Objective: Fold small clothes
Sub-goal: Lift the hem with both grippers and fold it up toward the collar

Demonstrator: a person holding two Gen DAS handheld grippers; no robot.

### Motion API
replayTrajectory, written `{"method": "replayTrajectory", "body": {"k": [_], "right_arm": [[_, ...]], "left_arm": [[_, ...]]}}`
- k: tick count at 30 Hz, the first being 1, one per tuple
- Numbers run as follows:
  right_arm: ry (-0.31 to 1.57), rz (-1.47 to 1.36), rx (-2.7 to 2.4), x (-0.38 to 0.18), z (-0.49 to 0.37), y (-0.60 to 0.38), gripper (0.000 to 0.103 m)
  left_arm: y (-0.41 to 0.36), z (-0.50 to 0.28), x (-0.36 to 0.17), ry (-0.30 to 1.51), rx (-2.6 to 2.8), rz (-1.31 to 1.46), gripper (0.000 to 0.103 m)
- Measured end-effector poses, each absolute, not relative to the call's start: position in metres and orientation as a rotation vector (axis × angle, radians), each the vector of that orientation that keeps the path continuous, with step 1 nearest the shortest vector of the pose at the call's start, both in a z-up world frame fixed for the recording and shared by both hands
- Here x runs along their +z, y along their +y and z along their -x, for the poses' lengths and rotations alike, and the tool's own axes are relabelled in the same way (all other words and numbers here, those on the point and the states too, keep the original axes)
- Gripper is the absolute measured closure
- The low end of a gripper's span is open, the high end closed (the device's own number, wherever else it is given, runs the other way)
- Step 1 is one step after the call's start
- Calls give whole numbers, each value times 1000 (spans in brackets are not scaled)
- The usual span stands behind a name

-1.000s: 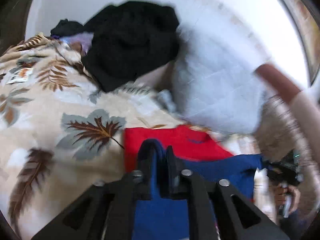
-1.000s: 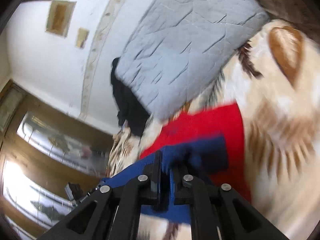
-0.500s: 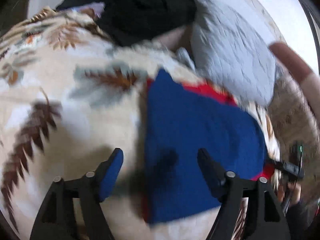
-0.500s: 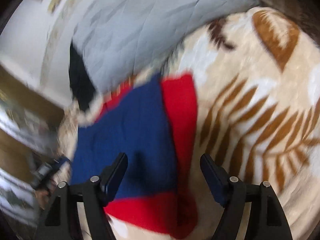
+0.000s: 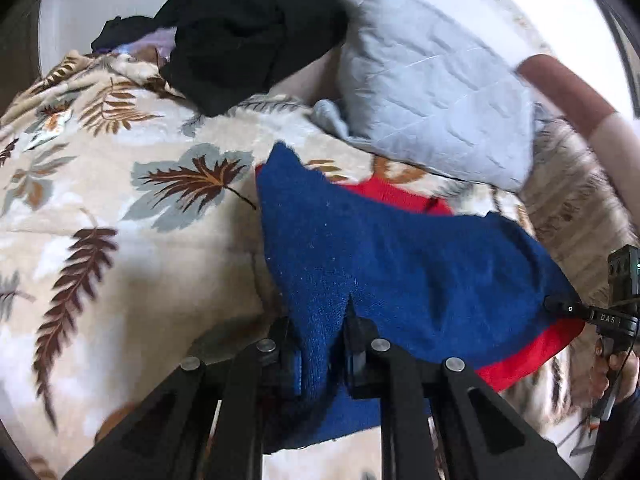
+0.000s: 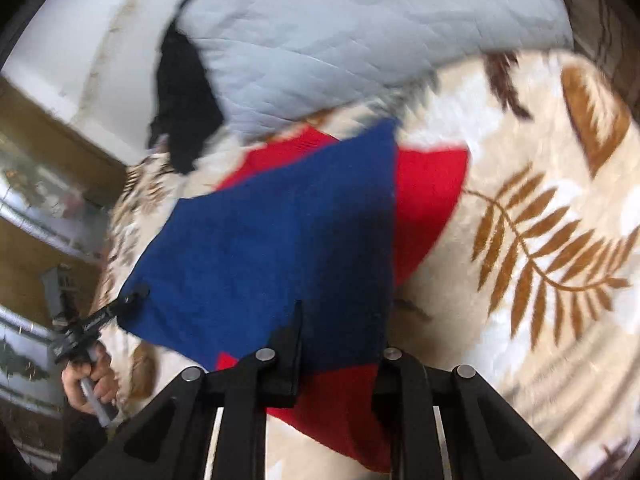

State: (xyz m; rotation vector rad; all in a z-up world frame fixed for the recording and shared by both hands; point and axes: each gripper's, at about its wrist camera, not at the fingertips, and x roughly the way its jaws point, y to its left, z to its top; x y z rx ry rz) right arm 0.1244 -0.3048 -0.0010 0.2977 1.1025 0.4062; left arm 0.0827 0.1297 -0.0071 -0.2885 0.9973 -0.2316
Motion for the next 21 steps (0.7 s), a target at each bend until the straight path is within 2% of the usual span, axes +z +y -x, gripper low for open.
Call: {"method": "replayTrajectory", "body": {"k": [2,4,6,7,8,9,10,12,14,21], "right_arm": [[1107,-295,423,12,-92,-308,83],[1136,-307,424,0,-57,-313,81],[1200,-351,382,-40,-19,-326,70],[1249,-366,359,-68,-4,-332,62],[1282,-392,340,-92,8,-339,49],[1151,-442,365,-91,23,-348,50],[1098,-449,359,-85,33,-354,48],[1072,-477,336,-69,41,-362,44],[1000,-461,332,-47,38,-364,42],[933,-348,307,-24,-38,-338,42]], "left_arm": [[131,-54,-9,1029,-278,284,86],[130,-24,-42,1123,-298,283,82],[133,-9,-87,1228,-281,265,78],[141,-1,-98,1189,-289,300,77],[151,4,-93,1140,-306,348,73],[157,3,-87,1153,-287,363,71],[163,3,-79,1149,-255,372,66],[172,-2,-56,1065,-228,372,64],[174,-12,-43,1022,-232,357,56],[163,-67,-51,1013,-250,387,56]]}}
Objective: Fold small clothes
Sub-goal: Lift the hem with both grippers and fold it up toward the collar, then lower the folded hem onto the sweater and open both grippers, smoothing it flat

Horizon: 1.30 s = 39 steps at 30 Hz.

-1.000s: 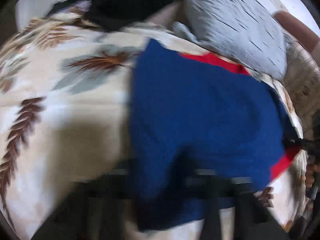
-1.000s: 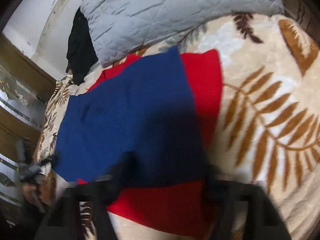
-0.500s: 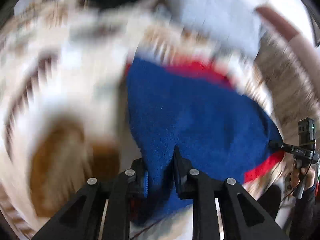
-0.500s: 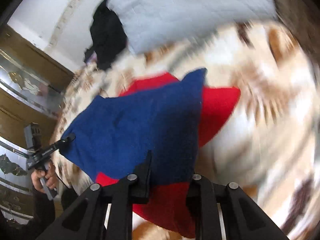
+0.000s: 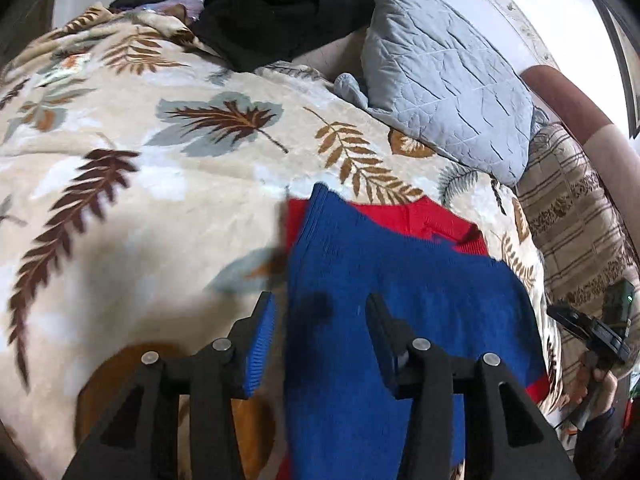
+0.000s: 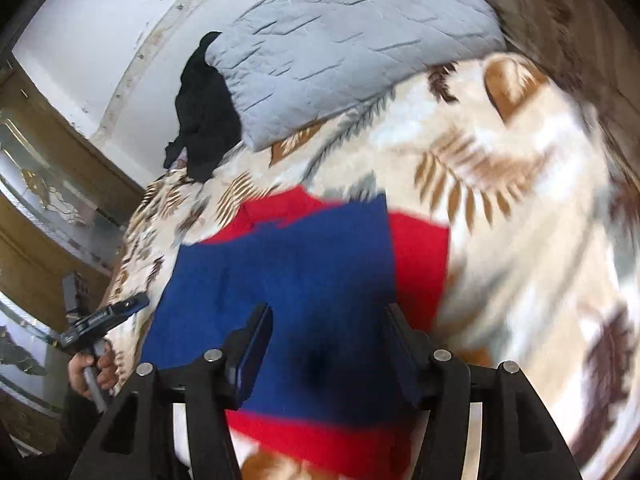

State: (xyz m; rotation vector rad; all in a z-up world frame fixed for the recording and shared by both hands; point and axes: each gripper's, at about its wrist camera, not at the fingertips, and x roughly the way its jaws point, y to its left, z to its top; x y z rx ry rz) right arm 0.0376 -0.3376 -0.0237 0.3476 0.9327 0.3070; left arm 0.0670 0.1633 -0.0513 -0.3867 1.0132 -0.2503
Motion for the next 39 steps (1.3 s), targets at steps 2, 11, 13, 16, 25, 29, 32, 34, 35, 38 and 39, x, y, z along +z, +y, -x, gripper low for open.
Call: {"method": "replayTrajectory", "body": {"k": [2,11,13,16,25,29,32,34,35,38,39], "right_arm": [[946,-328,280,-29,-65,-333,42],[1055,-250,225,-56,-107,-327,77],[1062,-207,218,-55,-108,-322,90],[1071,-137,209,-53,-109,-311,93],[889,-80,207,10,-75,-301,94],[788,-78,163,36,-49,-313,94],[833,-113,142,15,-63,-324,92],[961,-132,124,-27,-88,-331,91],[1006,-149,95,-44,-92,-335,91],[1037,-256,88,-64,-81,-346,87],[1025,-245,83,-60,-75,-345,80]], "left_arm": [[157,-82,-56,1016,-253,374,56],[143,-121,-82,1036,-225,332,57],[138,-126,-82,1038,-209,283,86],[138,-125,-76,1032,-177,259,96],[130,-90,-8,830,-214,161,97],[123,-95,-4,794,-224,151,97],[119,-123,-44,920,-160,157,94],[118,-140,-82,1065,-125,169,94],[119,-140,-87,1070,-121,174,92],[126,-125,-68,1018,-136,202,58],[130,-118,-59,993,-139,215,54]]}}
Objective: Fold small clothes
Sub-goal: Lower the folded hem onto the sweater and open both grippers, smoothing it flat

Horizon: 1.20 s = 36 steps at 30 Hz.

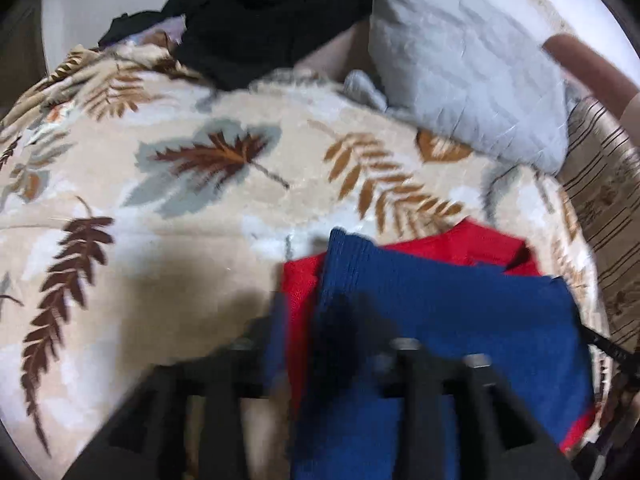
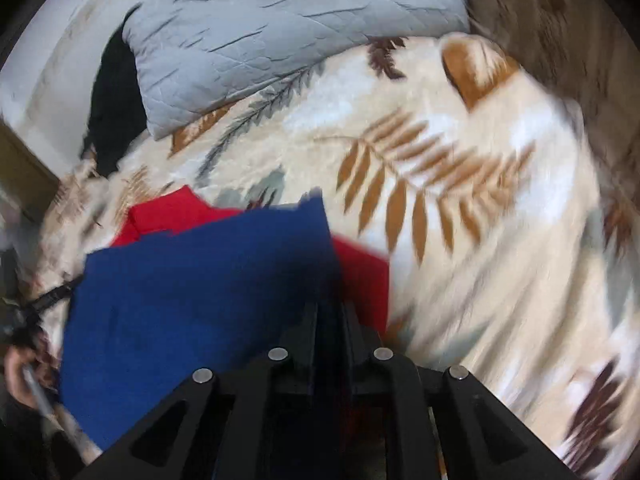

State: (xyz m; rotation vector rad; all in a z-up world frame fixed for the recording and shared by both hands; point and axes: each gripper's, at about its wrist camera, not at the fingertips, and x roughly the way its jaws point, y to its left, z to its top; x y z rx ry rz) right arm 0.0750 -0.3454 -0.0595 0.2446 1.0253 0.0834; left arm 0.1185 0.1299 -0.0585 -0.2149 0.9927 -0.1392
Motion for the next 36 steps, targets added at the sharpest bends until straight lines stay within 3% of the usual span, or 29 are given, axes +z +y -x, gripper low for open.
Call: {"method": "replayTrajectory", "body": {"k": [4,5,7,11,14,16,20,22,23,26,33,36], "right_arm": [[948,-248,82,-23,-53,-342,54],[916,-268,97,-12,-46,-338,41],[859,-319,178,4,-32,-327,38],[883,-465,348,-11,-16,-310,36],[1019,-561,243,-63,-5,-319,37],[937,-620,265,-62,14,-330,38],[950,-578,215,-46,43,-336,35],[963,-605,223,-49,58,-339,35],[966,-620,222,-53,62,-340,35],[974,-687,230,-72,76,-344,34],[985,-806,242,-73,103,-349,34],[1009,-848,285,-81,109,-336,34]], "left_arm": [[141,-79,-19,867,-167,255,46],[141,-69,-13,852,-182,260,46],[137,-49,-8,834,-224,263,45],[110,-16,-39,884,-305,243,38],[88,-15,-87,1021,-235,81,39],[76,-1,-76,942,-210,-34,39],[72,9,-52,877,-257,37,38],[70,14,-53,845,-272,69,22],[69,13,-59,866,-274,68,20],[60,8,-90,988,-254,10,20],[54,21,-50,804,-268,57,20],[50,15,-52,810,-262,105,20]]}}
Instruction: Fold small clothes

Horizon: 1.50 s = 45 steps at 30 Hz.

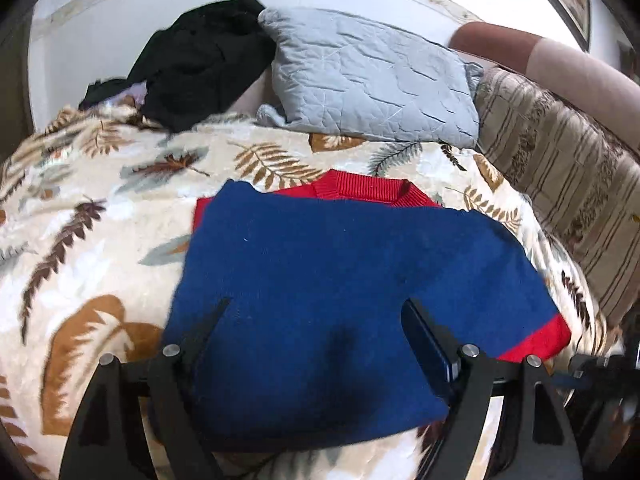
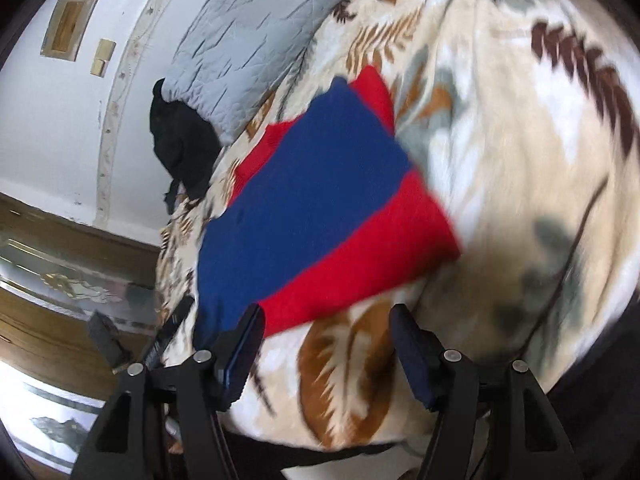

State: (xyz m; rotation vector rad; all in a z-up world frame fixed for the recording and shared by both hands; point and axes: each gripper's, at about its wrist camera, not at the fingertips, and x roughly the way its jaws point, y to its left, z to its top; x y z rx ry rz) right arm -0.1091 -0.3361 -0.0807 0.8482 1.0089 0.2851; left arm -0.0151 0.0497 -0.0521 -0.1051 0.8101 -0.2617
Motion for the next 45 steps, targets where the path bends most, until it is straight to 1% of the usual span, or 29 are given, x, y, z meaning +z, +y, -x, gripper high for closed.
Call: {"method": "replayTrajectory", "body": {"k": [3,4,5,6,8,10,11,12,13,15,19,20,21,22,24,25,26,27,28,29,32,35,37,40,43,44,45], "right_arm": [[1005,-896,318,-89,95,-322,34],[998,-909,313,-92,91,-321,34],[988,-933,291,-98,86,-322,34],[987,-969,261,-104,82,-324,34],[957,-1080,251,-115,82,-331,34],[920,-1116,245,-117,81,-336,35],[903,-1112,238,-115,79,-337,44],[911,-1073,213,-114,78,-338,90],[938,-1006,185,-113,74,-337,93],[951,-963,179,-113,74,-335,93],[907,-787,130,-87,89,-327,94],[929,-769,126,-89,91,-328,93],[960,-773,129,-95,93,-330,90],[998,-793,137,-104,96,-333,90],[1015,-815,188,-107,108,-342,89],[1015,-802,199,-102,115,-346,87],[1006,-799,211,-97,121,-349,73],[994,-789,222,-89,127,-352,49],[979,-764,223,-79,133,-356,35],[948,-734,212,-67,137,-360,26],[858,-666,222,-34,125,-374,24],[852,-601,191,-23,67,-383,24],[866,-599,178,-31,21,-388,24],[973,-526,157,-52,-56,-387,24],[1080,-516,161,-76,-87,-380,26],[1075,-467,166,-75,-89,-373,54],[1082,-418,167,-71,-89,-366,88]], "left_arm": [[40,7,-73,908,-265,115,20],[35,3,-85,959,-247,97,20],[31,3,-92,973,-224,65,20],[26,7,-92,940,-217,14,20],[18,11,-91,937,-212,-31,20],[20,8,-89,946,-209,-3,20],[21,7,-88,950,-207,19,20],[23,5,-86,952,-205,49,20],[25,9,-83,951,-200,68,20],[27,10,-74,940,-193,83,20],[28,19,-51,853,-183,87,20],[27,17,-49,843,-183,88,20],[26,14,-49,841,-183,91,20],[23,10,-53,854,-188,91,20],[18,1,-66,901,-195,76,20],[13,-5,-80,943,-189,58,20],[12,-6,-88,964,-180,43,20],[8,-4,-95,940,-167,-1,19],[4,0,-95,907,-162,-29,17],[2,2,-95,903,-158,-46,17],[3,0,-96,909,-159,-34,16],[4,-1,-96,909,-171,-34,16],[3,-1,-96,903,-179,-43,16],[6,3,-98,891,-190,-39,15],[6,4,-98,880,-197,-40,14],[6,5,-99,877,-202,-41,14],[7,5,-99,875,-206,-42,14]]}}
